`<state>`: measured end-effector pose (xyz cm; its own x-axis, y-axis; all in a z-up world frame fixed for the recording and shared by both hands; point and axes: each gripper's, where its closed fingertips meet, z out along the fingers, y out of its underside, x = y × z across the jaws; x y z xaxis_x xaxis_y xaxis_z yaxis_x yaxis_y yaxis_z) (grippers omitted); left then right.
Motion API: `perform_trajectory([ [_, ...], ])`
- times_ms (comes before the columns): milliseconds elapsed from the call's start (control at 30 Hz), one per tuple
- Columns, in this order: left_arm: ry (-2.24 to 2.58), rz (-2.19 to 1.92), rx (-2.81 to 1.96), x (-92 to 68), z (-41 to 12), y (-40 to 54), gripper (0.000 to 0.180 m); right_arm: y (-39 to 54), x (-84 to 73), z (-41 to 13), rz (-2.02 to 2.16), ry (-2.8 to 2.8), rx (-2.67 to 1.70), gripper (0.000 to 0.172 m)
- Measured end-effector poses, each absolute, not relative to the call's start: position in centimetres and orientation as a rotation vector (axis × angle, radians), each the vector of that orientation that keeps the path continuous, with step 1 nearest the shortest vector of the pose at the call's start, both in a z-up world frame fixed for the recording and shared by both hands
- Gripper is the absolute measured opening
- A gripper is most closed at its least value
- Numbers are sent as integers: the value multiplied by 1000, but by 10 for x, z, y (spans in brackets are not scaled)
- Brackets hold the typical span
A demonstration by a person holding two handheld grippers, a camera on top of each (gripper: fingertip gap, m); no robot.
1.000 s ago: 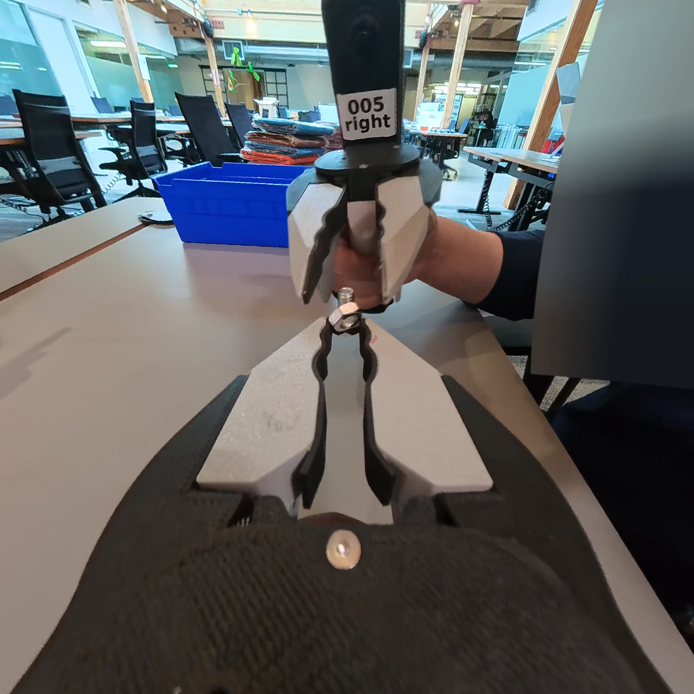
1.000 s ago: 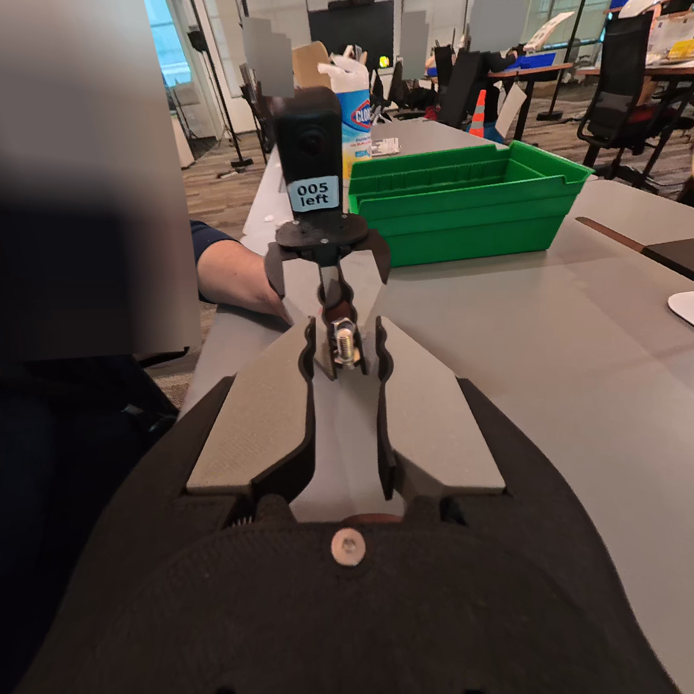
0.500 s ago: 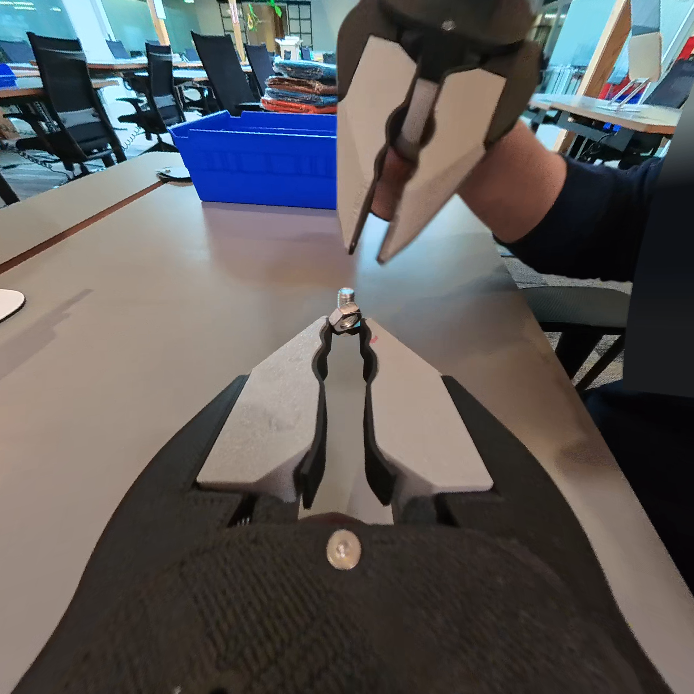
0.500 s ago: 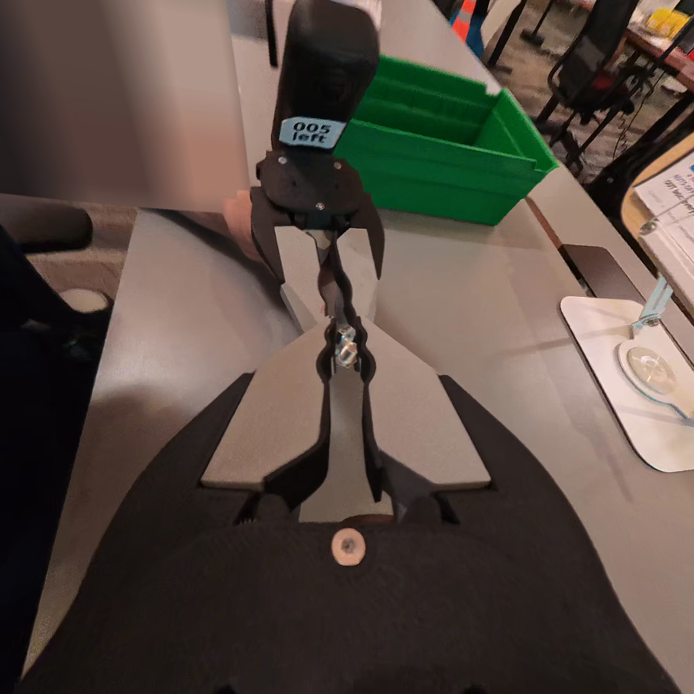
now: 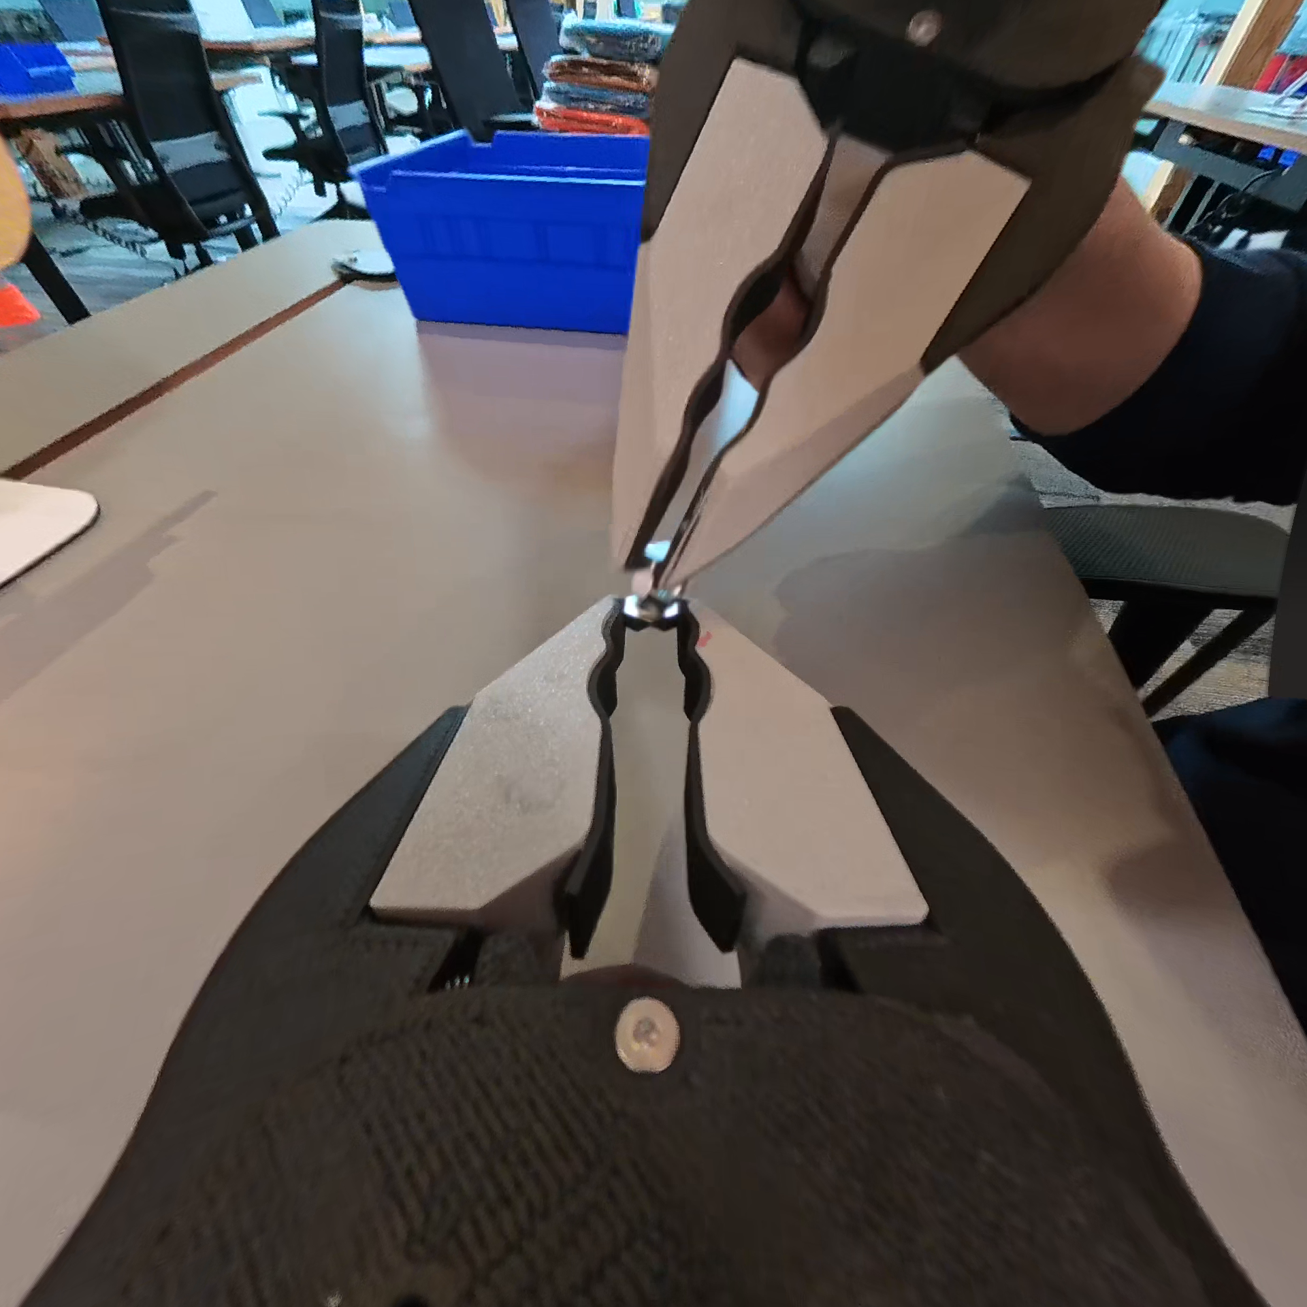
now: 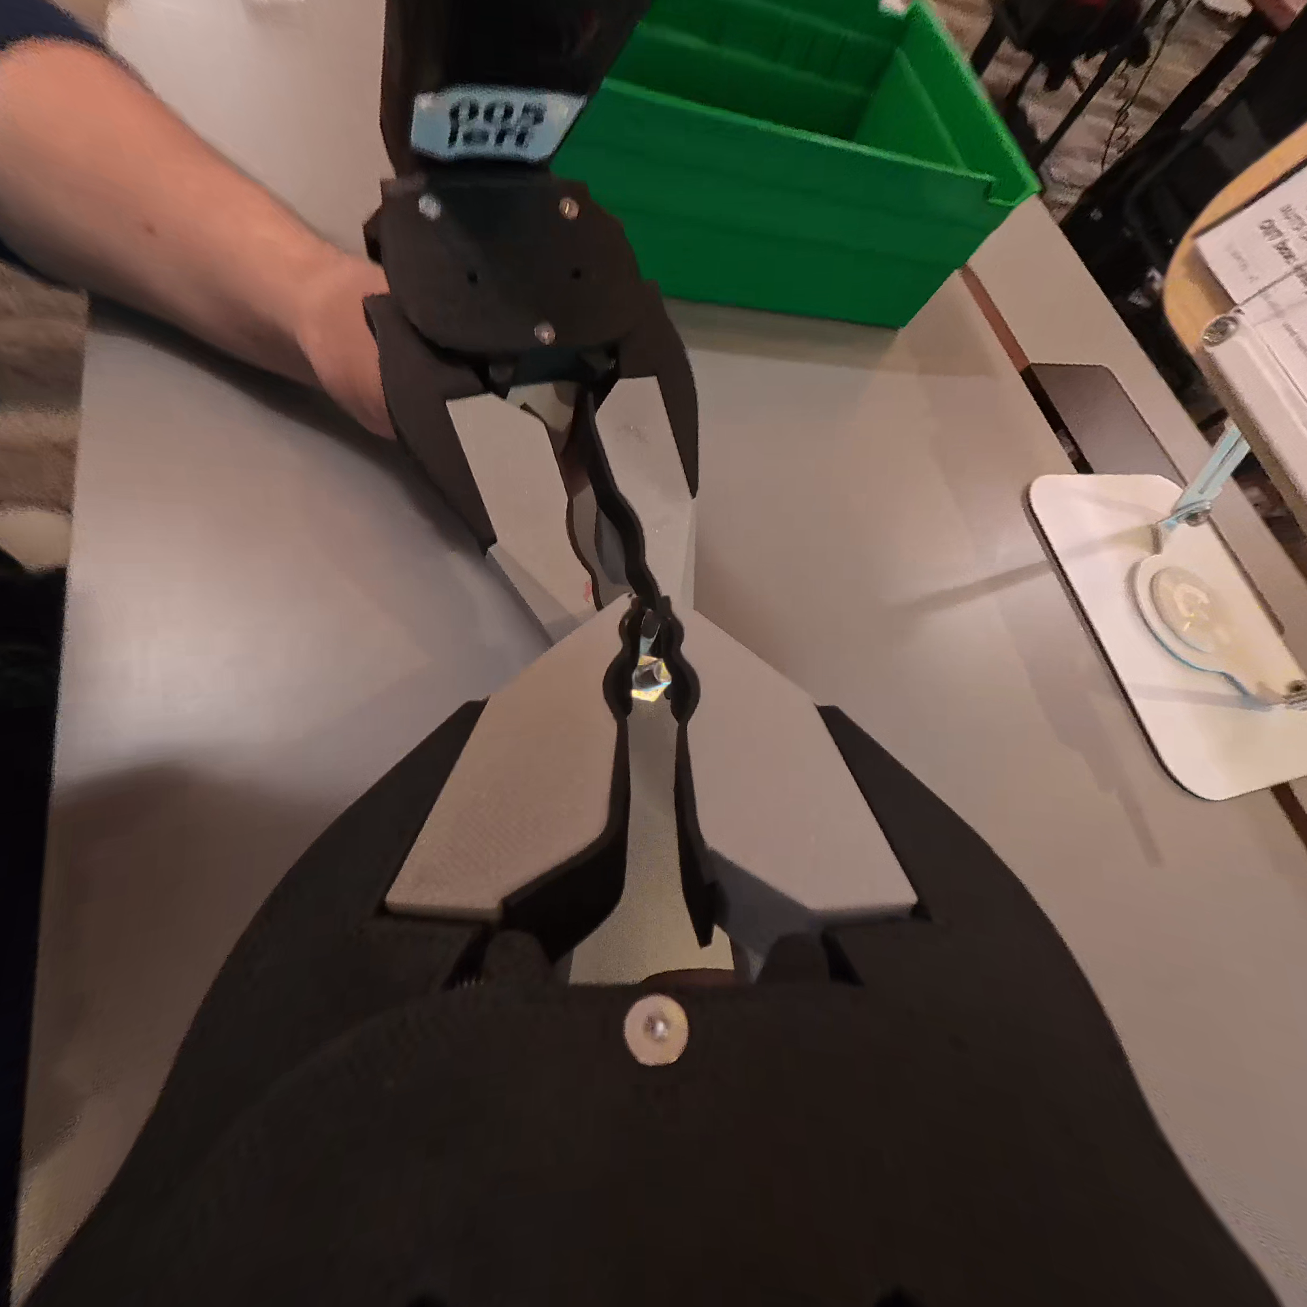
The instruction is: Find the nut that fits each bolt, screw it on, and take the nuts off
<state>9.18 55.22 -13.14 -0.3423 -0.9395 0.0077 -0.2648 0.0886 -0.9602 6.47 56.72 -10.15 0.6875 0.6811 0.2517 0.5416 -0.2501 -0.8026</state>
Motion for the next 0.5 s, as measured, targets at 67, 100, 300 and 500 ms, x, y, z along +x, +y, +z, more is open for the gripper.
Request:
perform_trajectory([
  [67,1680,-1286,-1235,92,-132,559,12,566,70,-91,283,-858,-1894,1],
  [100,1674,-1291,-1248,92,-132,561,12,565,75,-87,323,-813,-1885,1],
  [300,1603,-1234,-1332,92,-134,584,12,559,119,-133,448,-656,-2068,2],
  [500,1575,-1304,-1284,90,-125,584,12,552,123,-190,533,-669,-2267,2],
])
